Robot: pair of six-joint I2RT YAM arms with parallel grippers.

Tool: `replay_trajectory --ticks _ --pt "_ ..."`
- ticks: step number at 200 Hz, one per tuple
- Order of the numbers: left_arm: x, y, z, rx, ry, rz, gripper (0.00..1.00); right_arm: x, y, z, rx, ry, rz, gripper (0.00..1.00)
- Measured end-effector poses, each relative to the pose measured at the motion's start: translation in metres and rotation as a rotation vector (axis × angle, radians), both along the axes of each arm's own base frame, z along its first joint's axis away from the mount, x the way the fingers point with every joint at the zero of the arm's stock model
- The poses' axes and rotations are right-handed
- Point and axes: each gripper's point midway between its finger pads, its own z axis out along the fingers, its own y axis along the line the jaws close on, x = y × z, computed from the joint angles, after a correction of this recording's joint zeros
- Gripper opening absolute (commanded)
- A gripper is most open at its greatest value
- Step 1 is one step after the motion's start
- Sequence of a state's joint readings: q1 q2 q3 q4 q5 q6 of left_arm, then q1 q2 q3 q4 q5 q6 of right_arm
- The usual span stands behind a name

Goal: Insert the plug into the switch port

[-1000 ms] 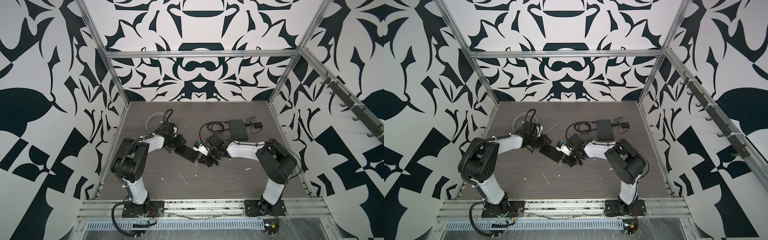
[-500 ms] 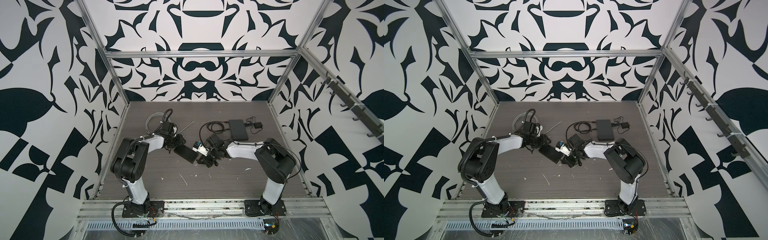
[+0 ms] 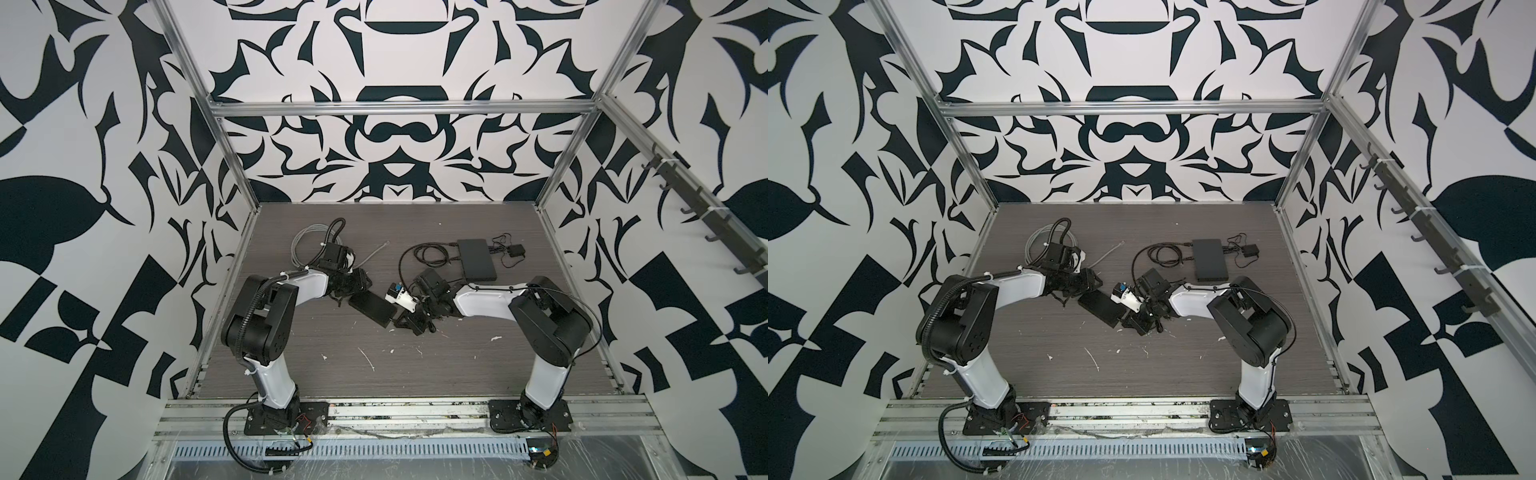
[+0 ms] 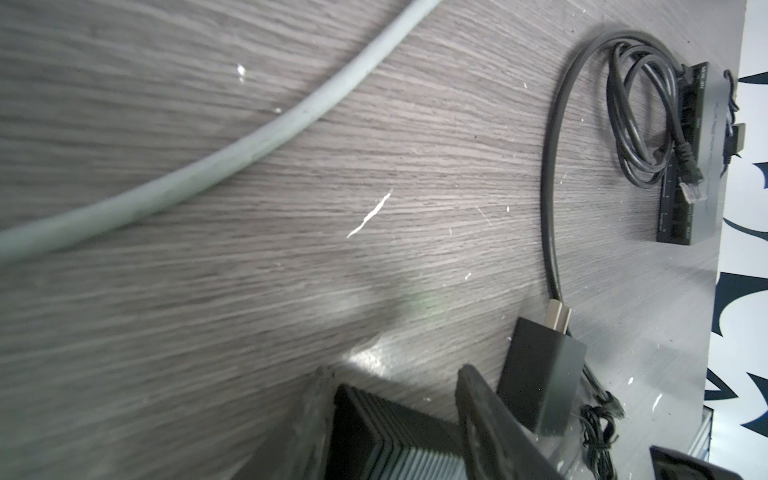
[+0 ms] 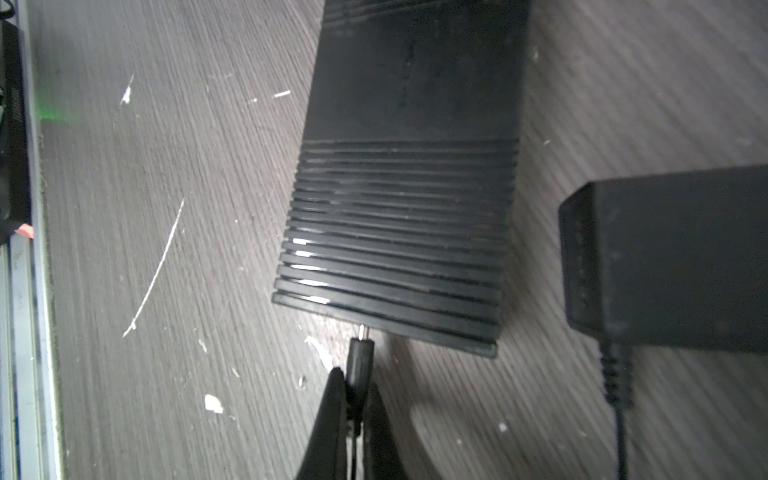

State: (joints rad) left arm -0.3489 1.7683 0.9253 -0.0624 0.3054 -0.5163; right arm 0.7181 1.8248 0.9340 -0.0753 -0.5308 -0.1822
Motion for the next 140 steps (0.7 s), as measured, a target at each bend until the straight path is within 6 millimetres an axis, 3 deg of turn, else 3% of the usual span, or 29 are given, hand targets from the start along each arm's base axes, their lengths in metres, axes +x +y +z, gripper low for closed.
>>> replay_trajectory --ticks 140 --pt "0.0028 -0.0008 -0.0001 -0.050 -0.035 -0.015 0.48 0.0088 0.0022 -0.0011 0.033 -0.022 -0.059 0.00"
